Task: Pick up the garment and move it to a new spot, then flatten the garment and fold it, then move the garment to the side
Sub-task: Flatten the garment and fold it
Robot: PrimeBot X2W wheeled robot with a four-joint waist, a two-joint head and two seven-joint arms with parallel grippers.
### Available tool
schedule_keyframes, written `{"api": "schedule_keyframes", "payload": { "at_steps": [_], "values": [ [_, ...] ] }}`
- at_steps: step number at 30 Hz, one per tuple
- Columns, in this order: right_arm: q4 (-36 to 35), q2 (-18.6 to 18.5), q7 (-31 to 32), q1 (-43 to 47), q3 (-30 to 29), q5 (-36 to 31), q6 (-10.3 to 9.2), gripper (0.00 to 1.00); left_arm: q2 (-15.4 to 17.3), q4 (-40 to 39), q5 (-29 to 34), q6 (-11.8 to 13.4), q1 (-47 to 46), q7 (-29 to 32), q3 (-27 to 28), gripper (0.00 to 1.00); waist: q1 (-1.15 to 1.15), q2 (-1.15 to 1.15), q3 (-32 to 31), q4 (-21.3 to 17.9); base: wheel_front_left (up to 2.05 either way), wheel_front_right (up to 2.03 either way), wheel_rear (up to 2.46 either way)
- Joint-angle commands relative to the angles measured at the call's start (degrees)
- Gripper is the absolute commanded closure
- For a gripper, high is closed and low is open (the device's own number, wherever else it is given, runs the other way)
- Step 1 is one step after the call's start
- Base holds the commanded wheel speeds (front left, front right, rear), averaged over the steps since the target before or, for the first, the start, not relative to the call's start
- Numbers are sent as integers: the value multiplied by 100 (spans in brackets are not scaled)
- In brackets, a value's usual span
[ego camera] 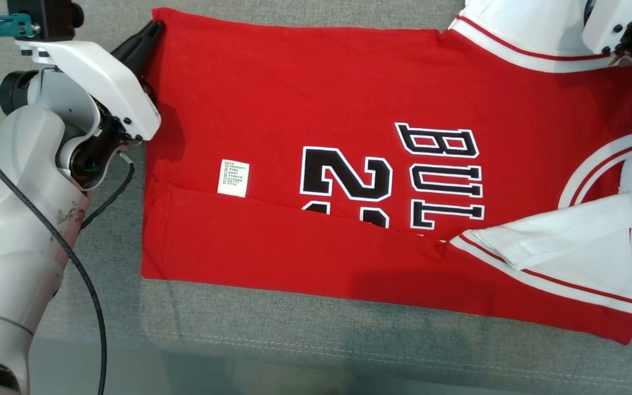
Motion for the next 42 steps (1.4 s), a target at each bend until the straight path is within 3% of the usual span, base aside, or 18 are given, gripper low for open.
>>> {"api": "schedule_keyframes", "payload": {
  "at_steps": [1, 9, 15, 22, 26, 33, 40, 42],
  "values": [
    [-332, -73, -105, 67, 84, 225, -16, 100, 356, -132, -124, -40, -169, -75, 133, 100, 0, 0, -42, -13, 0, 0, 0],
    [-2045, -1006, -254, 517, 597, 1385, -16, 100, 770, -425, -484, -40, 52, -162, 55, 100, 0, 0, -162, -120, 0, 0, 0],
    [-3421, -1876, -461, 1080, 1042, 1832, -16, 100, 1126, -820, -765, -40, 364, -107, 59, 100, 0, 0, -209, -206, 0, 0, 0],
    [-4905, -2948, -939, 1563, 1620, 1699, -16, 100, 1480, -1389, -1082, -40, 739, 38, 123, 100, 0, 0, -281, -274, 0, 0, 0],
    [-5368, -3452, -1138, 1707, 2144, 1115, -16, 100, 1663, -1705, -1222, -26, 1005, 109, 170, 100, 0, 0, -335, -320, 0, 0, 0],
    [-5470, -3785, -1508, 1863, 2828, 319, -16, 100, 1858, -2091, -1412, 137, 1456, 201, 215, 100, 0, 0, -400, -345, 0, 0, 0],
    [-5423, -3790, -2014, 2293, 3072, 59, -16, 100, 1897, -2368, -1578, 291, 1904, 88, 277, 100, 0, 0, -504, -335, 0, 0, 0],
    [-5366, -3785, -2125, 2435, 3092, 59, -16, 93, 1902, -2414, -1629, 330, 2019, 57, 299, 100, 0, 0, -539, -345, 0, 0, 0]
  ]
}}
